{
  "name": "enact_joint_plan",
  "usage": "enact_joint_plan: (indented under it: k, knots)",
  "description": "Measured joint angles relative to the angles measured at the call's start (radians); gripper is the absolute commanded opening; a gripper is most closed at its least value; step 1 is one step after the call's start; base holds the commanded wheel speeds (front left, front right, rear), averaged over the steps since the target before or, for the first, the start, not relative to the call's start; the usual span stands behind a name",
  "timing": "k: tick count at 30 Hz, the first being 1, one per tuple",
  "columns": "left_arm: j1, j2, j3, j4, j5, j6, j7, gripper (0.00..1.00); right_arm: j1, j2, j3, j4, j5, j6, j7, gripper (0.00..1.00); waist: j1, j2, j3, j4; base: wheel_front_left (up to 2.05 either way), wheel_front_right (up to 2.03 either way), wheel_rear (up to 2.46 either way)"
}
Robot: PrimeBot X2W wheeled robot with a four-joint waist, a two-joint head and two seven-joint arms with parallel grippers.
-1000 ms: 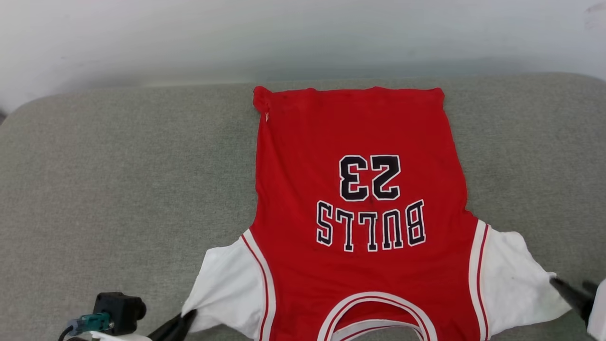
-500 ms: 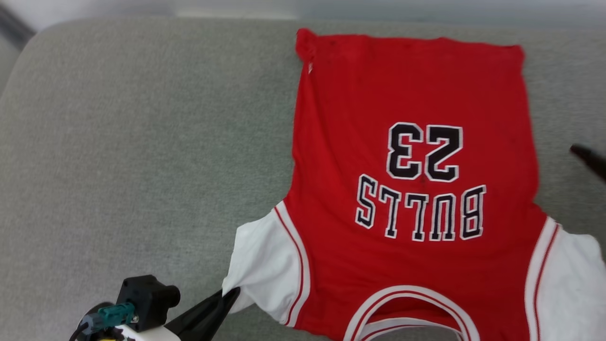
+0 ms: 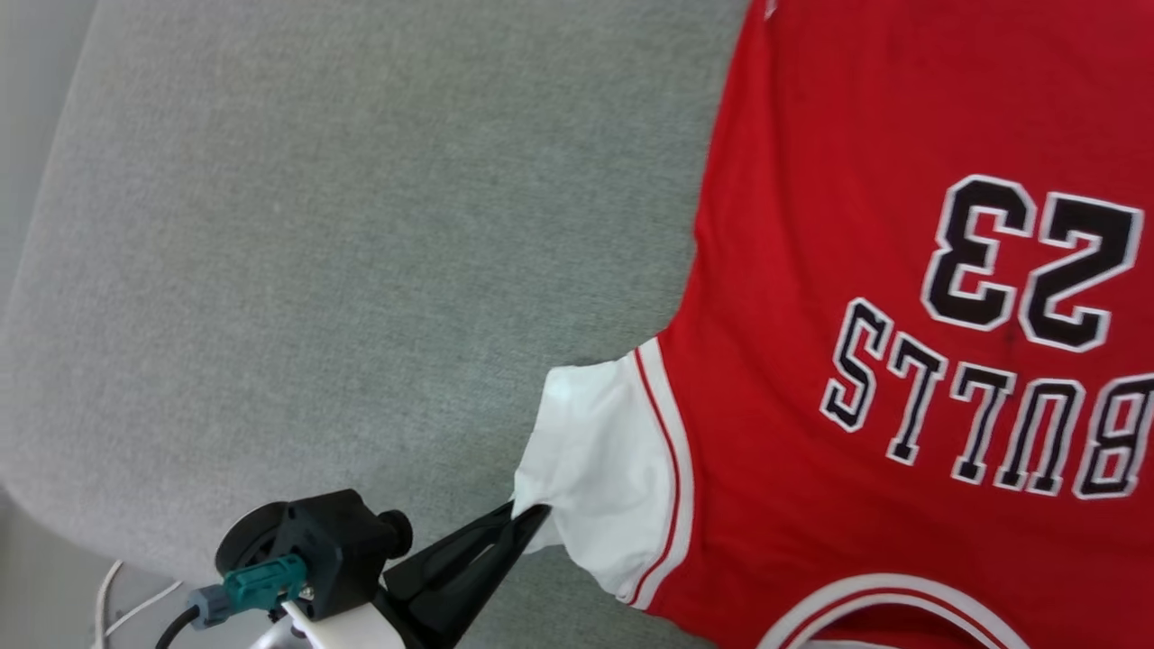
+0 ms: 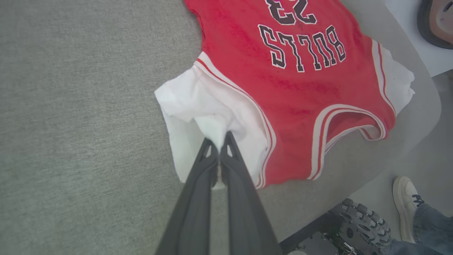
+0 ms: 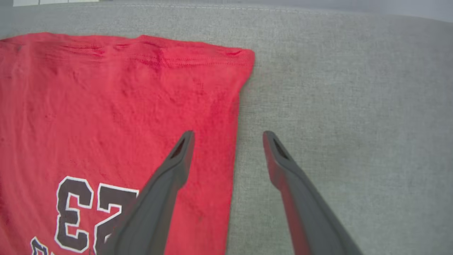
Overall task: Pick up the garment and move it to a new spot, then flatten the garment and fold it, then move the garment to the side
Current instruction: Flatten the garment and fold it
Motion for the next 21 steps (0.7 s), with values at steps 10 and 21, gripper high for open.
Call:
enact_joint_plan:
  k: [10, 21]
  knots:
    - [-0.036, -0.043, -0.016, 0.037, 0.008, -0.045, -0.029, 0.0, -0.146, -0.026, -0.043, 0.104, -0.15, 0.0, 0.014, 1.0, -0.0001, 0.0, 0.113, 0.107, 0.0, 0.0, 0.0]
    - [-0.051, -0.064, -0.017, 0.08, 0.004, -0.064, -0.049, 0.0, -0.155, 0.001, -0.066, 0.13, -0.177, 0.0, 0.029, 0.88, -0.0002, 0.0, 0.161, 0.142, 0.0, 0.0, 0.0]
